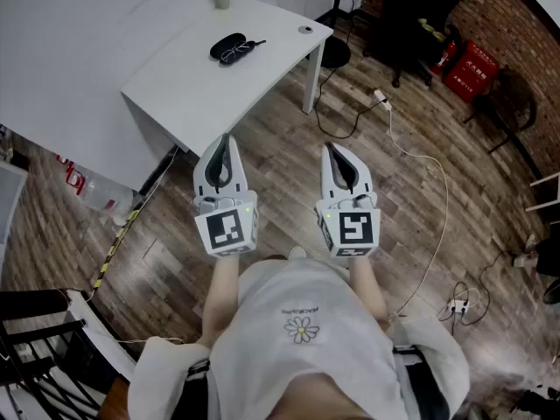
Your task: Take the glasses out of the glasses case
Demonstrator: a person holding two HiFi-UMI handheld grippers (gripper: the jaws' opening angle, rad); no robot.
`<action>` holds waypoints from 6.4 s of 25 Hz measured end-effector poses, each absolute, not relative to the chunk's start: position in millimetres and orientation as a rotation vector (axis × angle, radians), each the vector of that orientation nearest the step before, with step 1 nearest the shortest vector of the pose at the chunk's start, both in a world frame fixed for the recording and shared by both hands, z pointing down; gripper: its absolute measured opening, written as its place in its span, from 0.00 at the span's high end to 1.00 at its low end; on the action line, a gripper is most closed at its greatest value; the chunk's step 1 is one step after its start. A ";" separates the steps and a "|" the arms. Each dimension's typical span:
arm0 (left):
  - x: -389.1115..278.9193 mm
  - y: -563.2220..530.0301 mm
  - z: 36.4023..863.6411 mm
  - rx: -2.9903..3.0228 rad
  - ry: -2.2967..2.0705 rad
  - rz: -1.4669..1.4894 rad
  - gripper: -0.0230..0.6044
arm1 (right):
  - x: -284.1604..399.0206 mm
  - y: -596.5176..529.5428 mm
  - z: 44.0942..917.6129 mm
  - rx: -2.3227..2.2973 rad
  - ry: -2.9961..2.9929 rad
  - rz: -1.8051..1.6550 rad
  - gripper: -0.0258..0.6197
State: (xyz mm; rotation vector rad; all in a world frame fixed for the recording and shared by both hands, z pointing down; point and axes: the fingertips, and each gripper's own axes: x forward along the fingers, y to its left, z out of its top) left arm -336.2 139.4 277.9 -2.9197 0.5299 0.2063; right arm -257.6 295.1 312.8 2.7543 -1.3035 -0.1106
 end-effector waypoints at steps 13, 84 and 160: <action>-322.7 153.2 283.1 -2.874 0.499 0.171 0.94 | -246.6 304.6 330.3 2.776 -1.331 -0.025 0.95; 9.8 -194.5 258.6 -2.573 1.365 0.224 0.94 | 142.6 -158.0 313.1 1.825 -2.411 -0.084 0.95; 0.6 -230.0 353.6 -2.513 1.762 -0.116 0.94 | 119.6 -237.9 584.8 0.512 -2.183 -0.006 0.76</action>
